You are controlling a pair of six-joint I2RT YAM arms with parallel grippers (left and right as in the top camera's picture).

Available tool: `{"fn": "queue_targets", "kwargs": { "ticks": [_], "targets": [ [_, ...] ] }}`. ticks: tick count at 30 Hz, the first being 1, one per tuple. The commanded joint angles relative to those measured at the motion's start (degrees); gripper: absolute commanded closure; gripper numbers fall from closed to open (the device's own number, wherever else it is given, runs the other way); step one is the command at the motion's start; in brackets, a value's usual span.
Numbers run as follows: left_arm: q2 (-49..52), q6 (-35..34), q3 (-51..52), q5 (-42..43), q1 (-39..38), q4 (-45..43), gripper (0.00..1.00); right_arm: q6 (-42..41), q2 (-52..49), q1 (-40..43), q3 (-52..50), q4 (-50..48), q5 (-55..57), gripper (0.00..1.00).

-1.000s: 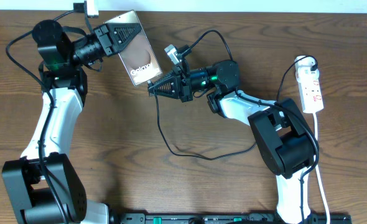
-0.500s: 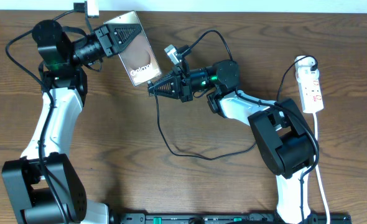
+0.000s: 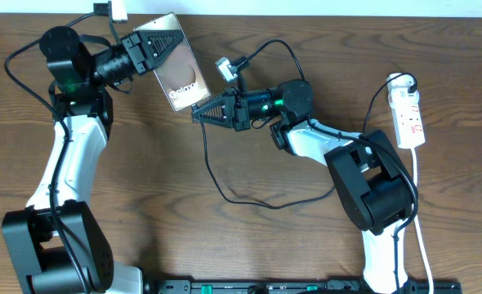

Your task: Plug charger to phone and switch on socket

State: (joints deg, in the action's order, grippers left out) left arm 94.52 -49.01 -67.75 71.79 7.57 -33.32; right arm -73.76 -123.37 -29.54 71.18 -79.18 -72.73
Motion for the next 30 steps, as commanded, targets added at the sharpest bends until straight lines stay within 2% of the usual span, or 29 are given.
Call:
{"fn": "queue_targets", "kwargs": {
  "ticks": [1, 4, 10, 23, 25, 27, 28, 29, 30],
  "targets": [
    [-0.1, 0.7, -0.7, 4.3, -0.4, -0.1, 0.93, -1.4, 0.0, 0.2, 0.8, -0.3, 8.1, 0.99],
    [-0.1, 3.0, -0.7, 6.9, -0.4, -0.1, 0.93, -1.4, 0.0, 0.2, 0.8, -0.3, 8.9, 0.99],
    [-0.1, 3.4, -0.7, 8.4, -0.4, -0.1, 0.93, -2.5, 0.0, 0.2, 0.8, -0.3, 11.3, 0.99],
    [-0.1, 3.4, -0.7, 8.2, -0.4, -0.2, 0.93, -2.5, 0.0, 0.2, 0.8, -0.3, 11.7, 0.99],
    [-0.1, 3.6, -0.7, 8.2, -0.2, -0.2, 0.93, -2.5, 0.0, 0.2, 0.8, -0.3, 11.1, 0.82],
    [-0.1, 4.1, -0.7, 8.1, 0.0, -0.1, 0.93, -2.5, 0.0, 0.2, 0.8, -0.3, 10.5, 0.58],
    [-0.1, 4.5, -0.7, 8.1, 0.2, -0.2, 0.93, -2.5, 0.0, 0.2, 0.8, -0.3, 10.0, 0.23],
    [-0.1, 4.5, -0.7, 7.9, 0.4, -0.1, 0.93, -2.5, 0.0, 0.2, 0.8, -0.3, 9.7, 0.01],
    [-0.1, 4.5, -0.7, 7.7, 0.7, -0.1, 0.93, -2.5, 0.0, 0.2, 0.8, -0.3, 9.5, 0.01]
  ]
}}
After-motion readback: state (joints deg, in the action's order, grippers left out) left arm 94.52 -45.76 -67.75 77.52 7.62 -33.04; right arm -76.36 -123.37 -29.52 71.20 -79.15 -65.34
